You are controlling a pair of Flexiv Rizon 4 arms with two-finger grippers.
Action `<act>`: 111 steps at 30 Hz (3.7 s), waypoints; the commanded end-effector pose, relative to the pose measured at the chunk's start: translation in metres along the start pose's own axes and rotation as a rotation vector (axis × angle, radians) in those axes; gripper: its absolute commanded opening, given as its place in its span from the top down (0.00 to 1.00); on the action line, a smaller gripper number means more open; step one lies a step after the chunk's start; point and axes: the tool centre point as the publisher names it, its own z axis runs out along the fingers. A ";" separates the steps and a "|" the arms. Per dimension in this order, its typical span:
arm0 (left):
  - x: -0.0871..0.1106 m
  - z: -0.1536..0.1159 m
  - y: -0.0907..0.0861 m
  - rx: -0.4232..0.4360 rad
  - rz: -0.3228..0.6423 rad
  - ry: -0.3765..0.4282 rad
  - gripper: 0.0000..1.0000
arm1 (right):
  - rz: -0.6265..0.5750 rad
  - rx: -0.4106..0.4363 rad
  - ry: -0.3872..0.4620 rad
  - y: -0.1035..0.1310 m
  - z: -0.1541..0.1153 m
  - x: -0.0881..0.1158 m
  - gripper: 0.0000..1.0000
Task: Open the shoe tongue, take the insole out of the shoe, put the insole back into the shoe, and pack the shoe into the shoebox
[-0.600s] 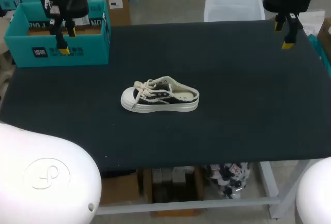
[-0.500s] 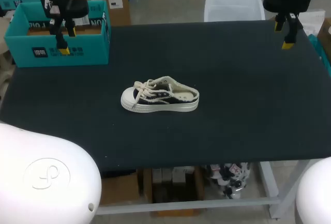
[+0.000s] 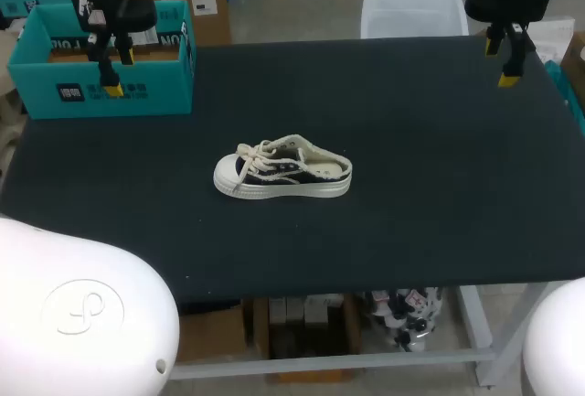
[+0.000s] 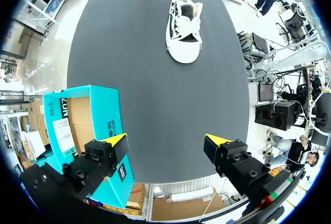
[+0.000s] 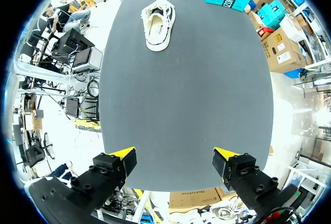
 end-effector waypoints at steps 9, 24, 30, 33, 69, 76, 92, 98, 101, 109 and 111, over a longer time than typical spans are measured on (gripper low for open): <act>0.000 0.000 -0.001 -0.002 0.004 -0.002 0.00 | 0.016 -0.044 0.018 0.018 0.003 0.008 0.00; 0.016 -0.001 -0.036 0.052 0.068 -0.018 0.00 | 0.063 -0.317 -0.022 0.072 0.028 0.036 0.00; 0.020 0.001 -0.050 0.059 0.086 -0.015 0.00 | 0.063 -0.421 -0.011 0.105 0.049 0.041 0.00; 0.022 0.000 -0.055 0.080 0.067 -0.011 0.00 | 0.077 -0.465 0.009 0.118 0.061 0.043 0.00; 0.041 0.014 -0.116 0.073 -0.389 0.196 0.00 | 0.129 -0.615 -0.006 0.182 0.113 0.055 0.00; 0.046 0.016 -0.133 0.017 -0.544 0.209 0.00 | 0.074 -0.656 0.003 0.199 0.127 0.054 0.00; 0.050 0.027 -0.154 0.008 -0.709 0.231 0.00 | 0.048 -0.739 0.020 0.246 0.161 0.061 0.00; 0.051 0.029 -0.159 0.001 -0.776 0.210 0.00 | 0.037 -0.744 0.026 0.262 0.171 0.062 0.00; 0.061 0.032 -0.174 0.004 -0.881 0.188 0.00 | 0.054 -0.759 0.039 0.266 0.178 0.060 0.00; 0.071 0.035 -0.190 0.045 -0.909 0.209 0.00 | 0.106 -0.748 0.052 0.267 0.189 0.059 0.00; 0.072 0.035 -0.192 0.048 -0.918 0.213 0.00 | 0.116 -0.748 0.053 0.266 0.191 0.059 0.00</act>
